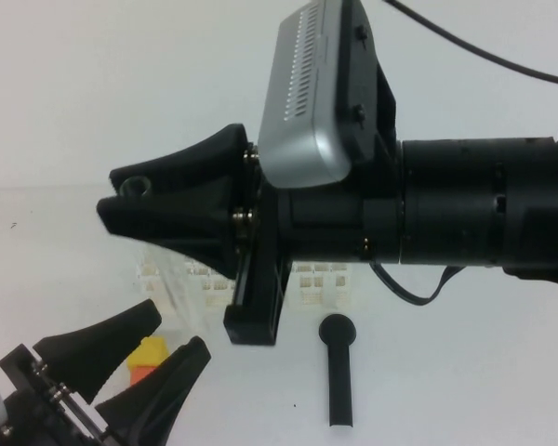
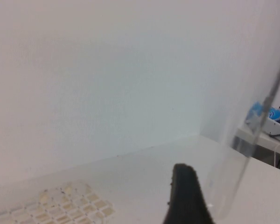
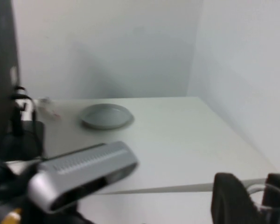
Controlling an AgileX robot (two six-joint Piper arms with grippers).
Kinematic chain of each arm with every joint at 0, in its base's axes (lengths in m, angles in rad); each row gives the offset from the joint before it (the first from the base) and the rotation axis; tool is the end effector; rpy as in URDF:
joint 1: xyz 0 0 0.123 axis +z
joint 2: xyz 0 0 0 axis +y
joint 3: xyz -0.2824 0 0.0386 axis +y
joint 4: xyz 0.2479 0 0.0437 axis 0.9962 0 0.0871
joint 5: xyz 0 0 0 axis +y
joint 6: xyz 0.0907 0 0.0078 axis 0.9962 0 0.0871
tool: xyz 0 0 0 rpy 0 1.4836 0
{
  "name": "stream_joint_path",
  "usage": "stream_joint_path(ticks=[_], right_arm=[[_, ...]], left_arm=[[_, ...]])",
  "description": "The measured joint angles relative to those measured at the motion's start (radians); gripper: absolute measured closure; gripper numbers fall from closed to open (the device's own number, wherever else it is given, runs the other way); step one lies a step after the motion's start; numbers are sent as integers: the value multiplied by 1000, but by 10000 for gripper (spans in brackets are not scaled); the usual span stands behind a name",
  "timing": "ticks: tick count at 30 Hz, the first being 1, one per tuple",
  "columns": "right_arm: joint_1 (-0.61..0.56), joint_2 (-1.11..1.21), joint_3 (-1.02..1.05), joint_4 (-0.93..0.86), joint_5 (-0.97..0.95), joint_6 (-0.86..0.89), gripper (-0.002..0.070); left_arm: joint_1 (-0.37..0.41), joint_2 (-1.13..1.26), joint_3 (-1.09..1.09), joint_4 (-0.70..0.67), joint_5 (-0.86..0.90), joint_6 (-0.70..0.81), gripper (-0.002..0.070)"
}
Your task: Place the test tubes
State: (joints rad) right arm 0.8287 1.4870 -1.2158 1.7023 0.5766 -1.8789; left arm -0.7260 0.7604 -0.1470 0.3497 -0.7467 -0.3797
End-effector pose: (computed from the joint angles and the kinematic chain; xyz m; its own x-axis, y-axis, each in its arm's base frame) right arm 0.1945 0.2850 0.3758 0.0826 -0.0980 -0.9918 -0.9824 0.1592 -0.0975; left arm 0.0883 -0.1067 0.2552 0.0436 -0.1920 -0.9804 0.8275 0.5568 -0.0723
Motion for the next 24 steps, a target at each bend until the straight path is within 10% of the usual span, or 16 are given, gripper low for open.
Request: stream_joint_path(ticks=[6,14,24], right_arm=[[0,0,0,0,-156,-55,549],[0,-18,-19,10,-398,-69,549],[0,-74,-21,24,-499,-73,549]], left_arm=[[0,-2,0,31,53,0,281],[0,-134,0,-57,248,116,673],[0,-384,0,-831,434,885,676]])
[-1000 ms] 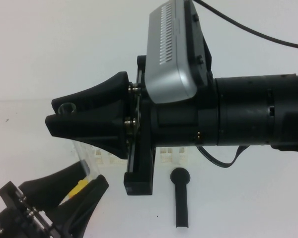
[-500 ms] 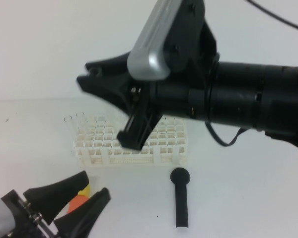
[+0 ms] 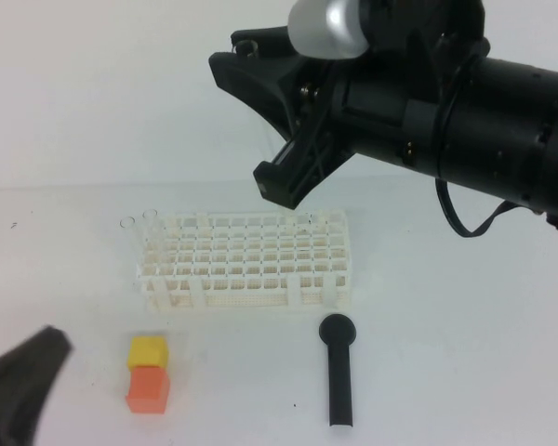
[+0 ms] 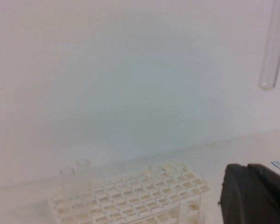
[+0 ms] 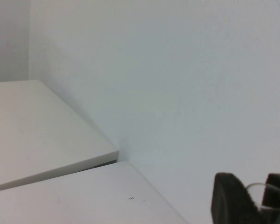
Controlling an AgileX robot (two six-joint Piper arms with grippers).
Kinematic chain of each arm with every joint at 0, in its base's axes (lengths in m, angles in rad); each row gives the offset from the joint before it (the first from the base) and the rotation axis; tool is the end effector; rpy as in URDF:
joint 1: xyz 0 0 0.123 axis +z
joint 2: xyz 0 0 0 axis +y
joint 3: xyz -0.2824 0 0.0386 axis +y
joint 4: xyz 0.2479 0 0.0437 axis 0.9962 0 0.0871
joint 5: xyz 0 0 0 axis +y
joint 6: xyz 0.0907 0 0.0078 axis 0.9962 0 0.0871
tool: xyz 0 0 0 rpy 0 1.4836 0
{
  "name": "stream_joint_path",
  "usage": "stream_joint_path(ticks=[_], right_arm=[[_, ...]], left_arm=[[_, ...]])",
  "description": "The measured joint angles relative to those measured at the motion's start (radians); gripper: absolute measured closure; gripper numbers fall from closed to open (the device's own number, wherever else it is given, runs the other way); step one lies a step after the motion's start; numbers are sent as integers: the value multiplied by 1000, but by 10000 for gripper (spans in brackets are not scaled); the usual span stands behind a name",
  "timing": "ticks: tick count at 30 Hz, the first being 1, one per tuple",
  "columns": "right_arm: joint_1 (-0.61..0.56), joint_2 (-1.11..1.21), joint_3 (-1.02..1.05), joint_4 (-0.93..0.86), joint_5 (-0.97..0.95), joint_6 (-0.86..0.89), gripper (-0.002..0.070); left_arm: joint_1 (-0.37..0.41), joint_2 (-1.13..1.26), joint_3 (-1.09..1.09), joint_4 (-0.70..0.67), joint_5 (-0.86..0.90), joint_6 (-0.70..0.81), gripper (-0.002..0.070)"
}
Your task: Place the test tubes
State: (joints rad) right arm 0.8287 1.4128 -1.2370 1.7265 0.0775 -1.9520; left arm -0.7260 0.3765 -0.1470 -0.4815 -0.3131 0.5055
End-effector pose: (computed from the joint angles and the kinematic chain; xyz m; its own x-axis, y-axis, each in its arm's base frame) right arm 0.2218 0.2524 0.4007 0.1251 -0.1928 -0.9732 -0.7781 0.5895 -0.2168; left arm 0.0775 -0.0515 0.2611 0.1265 -0.0538 -0.9905 0.5464 0.8372 0.0243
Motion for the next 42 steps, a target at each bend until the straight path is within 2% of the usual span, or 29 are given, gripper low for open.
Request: stream_joint_path(ticks=[5,7,11,20,22,24,27,31,34,38,42], right_arm=[[0,0,0,2,0,0,550],[0,0,0,2,-2,0,550],[0,0,0,2,-6,0,550],[0,0,0,4,-29,0,550],[0,0,0,4,-31,0,550],[0,0,0,4,-32,0,550],[0,-2,0,4,-32,0,550],[0,-2,0,4,-32,-2,550],[0,-2,0,4,-34,-2,550],[0,-2,0,4,-36,-4,551],[0,-2,0,6,-36,-19,551]], left_arm=[[0,-118,0,-545,-100,514,676],[0,-161,0,-702,-170,668,676],[0,-236,0,-878,-258,700,676],[0,-269,0,-911,-139,770,676],[27,-279,0,-918,-89,770,676],[87,-302,0,-934,-12,768,676],[217,-353,0,-969,87,768,676],[416,-406,0,-1080,211,768,676],[518,-404,0,-1108,263,768,676],[594,-402,0,-1109,294,768,676],[611,-402,0,-1137,291,768,676]])
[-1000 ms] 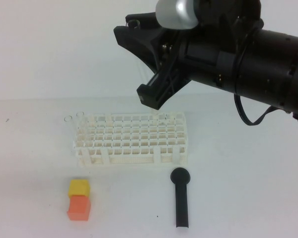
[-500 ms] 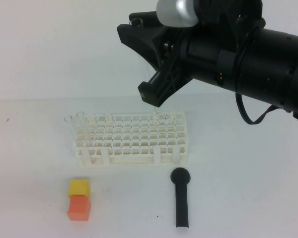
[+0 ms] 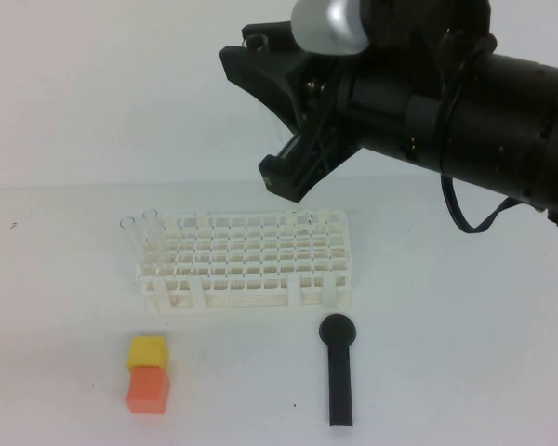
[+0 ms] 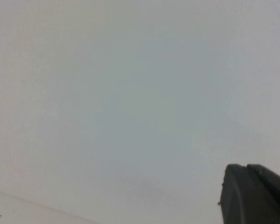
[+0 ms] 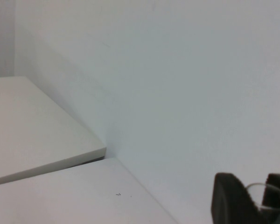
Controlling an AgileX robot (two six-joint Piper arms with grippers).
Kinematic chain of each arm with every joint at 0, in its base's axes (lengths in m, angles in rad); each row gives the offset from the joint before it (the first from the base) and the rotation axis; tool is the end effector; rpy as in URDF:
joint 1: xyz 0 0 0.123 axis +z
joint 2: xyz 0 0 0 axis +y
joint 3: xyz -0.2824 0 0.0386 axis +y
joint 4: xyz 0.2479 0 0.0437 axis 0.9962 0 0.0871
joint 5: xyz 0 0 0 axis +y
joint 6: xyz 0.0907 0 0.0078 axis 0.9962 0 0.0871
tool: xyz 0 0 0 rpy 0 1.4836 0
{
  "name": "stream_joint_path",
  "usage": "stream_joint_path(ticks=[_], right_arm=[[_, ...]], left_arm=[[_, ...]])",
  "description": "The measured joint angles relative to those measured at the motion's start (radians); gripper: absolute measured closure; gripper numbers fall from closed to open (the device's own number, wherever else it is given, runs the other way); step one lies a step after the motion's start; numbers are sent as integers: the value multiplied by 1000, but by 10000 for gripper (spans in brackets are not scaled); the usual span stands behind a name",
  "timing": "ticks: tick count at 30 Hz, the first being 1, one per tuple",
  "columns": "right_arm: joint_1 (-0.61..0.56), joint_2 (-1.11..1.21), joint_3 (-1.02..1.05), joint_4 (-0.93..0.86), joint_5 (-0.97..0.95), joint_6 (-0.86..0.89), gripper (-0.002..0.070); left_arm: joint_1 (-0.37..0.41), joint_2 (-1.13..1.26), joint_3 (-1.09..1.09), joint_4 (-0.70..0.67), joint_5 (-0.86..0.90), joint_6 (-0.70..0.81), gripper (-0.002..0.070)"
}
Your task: Place the test tubes
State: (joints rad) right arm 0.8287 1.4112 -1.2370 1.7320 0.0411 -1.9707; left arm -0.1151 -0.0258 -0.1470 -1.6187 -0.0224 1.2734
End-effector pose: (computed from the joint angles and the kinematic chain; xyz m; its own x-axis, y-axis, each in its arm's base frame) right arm 0.2240 0.2499 0.4007 0.1277 -0.2101 -0.9693 -0.7550 0.6132 -0.2324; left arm 0.0413 -0.0029 0.2633 0.2077 -0.3647 -0.9077 0.1739 0.9269 -0.3326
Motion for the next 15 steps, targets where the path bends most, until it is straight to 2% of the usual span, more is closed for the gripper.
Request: stream_joint_path(ticks=[3,5,7,8,10,12,13,15], right_arm=[[0,0,0,0,-4,-19,551],[0,2,0,0,-9,-26,551],[0,9,0,0,-25,-33,551],[0,14,0,2,-35,-48,551],[0,27,0,2,-59,-81,551],[-8,42,0,2,-75,-86,551],[-18,49,0,2,-78,-76,551],[-36,63,0,-61,-82,3,551]], left_arm=[[0,0,2,-38,-6,0,676],[0,0,2,-14,-8,0,676],[0,0,2,151,-16,-11,676],[0,0,2,269,-8,-72,676],[0,0,4,580,13,-355,676],[0,0,20,1002,16,-799,676],[0,0,24,1158,31,-991,676],[-2,0,26,1505,116,-1281,676]])
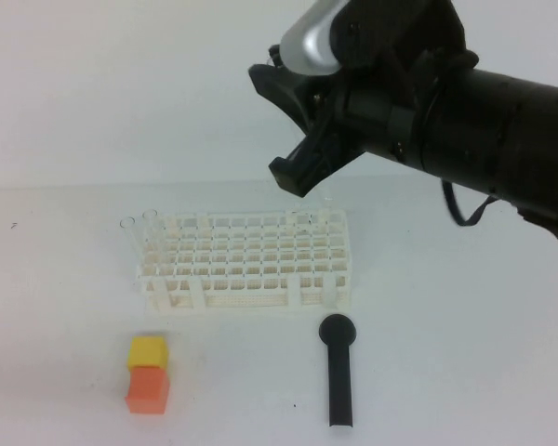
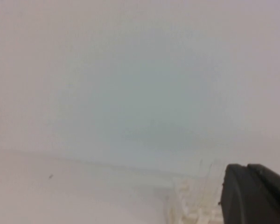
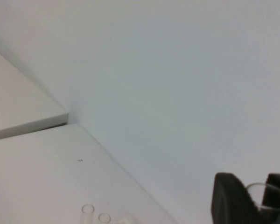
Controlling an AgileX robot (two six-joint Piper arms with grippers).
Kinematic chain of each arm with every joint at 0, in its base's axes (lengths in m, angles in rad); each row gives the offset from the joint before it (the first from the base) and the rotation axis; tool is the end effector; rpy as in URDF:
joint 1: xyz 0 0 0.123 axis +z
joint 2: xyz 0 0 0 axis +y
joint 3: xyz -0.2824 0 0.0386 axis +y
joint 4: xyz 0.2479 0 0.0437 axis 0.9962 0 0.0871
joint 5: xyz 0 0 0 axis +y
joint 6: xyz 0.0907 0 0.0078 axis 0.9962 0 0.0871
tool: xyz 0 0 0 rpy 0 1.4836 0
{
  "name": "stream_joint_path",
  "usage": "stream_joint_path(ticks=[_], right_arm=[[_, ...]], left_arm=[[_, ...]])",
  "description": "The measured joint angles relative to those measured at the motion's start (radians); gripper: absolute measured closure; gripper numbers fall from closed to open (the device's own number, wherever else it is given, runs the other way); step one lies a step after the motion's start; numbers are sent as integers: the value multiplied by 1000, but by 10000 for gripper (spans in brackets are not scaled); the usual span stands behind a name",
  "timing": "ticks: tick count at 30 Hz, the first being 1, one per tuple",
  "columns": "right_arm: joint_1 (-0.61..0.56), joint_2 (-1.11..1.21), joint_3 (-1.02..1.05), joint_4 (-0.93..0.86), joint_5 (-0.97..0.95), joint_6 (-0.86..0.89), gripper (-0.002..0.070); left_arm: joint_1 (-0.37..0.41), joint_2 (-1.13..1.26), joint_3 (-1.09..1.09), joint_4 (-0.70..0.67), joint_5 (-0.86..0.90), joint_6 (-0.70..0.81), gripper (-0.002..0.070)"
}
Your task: Place the test tubes
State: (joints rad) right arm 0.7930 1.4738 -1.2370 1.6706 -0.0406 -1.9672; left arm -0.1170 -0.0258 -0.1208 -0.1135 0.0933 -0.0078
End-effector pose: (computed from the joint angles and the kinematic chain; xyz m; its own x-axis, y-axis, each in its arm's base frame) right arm 0.2497 0.2484 0.3782 0.0971 -0.3175 -0.9433 -0.6854 0.6659 -0.2947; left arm 0.0453 -0.0063 0.2464 0.1233 -0.1358 -0.9830 0.1430 0.9827 -0.1178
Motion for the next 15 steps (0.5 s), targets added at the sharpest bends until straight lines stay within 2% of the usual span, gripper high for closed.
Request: stream_joint_path(ticks=[1,2,5,7,9,11,15], right_arm=[[-4,6,0,-84,-3,90,551],[-7,13,0,-173,-3,213,551],[-11,46,0,-587,-8,705,551],[-11,80,0,-937,-32,1102,551],[-11,116,0,-1166,-97,1389,551],[-11,163,0,-1300,-182,1567,551],[-4,267,-18,-1375,-335,1681,551]], left_arm=[[0,0,0,97,34,-61,676],[0,0,5,126,63,-80,676],[0,0,34,126,89,-35,676],[0,0,66,126,80,-10,676],[0,0,119,126,20,2,676],[2,0,160,122,-27,2,676],[2,-2,155,122,96,-1,676]])
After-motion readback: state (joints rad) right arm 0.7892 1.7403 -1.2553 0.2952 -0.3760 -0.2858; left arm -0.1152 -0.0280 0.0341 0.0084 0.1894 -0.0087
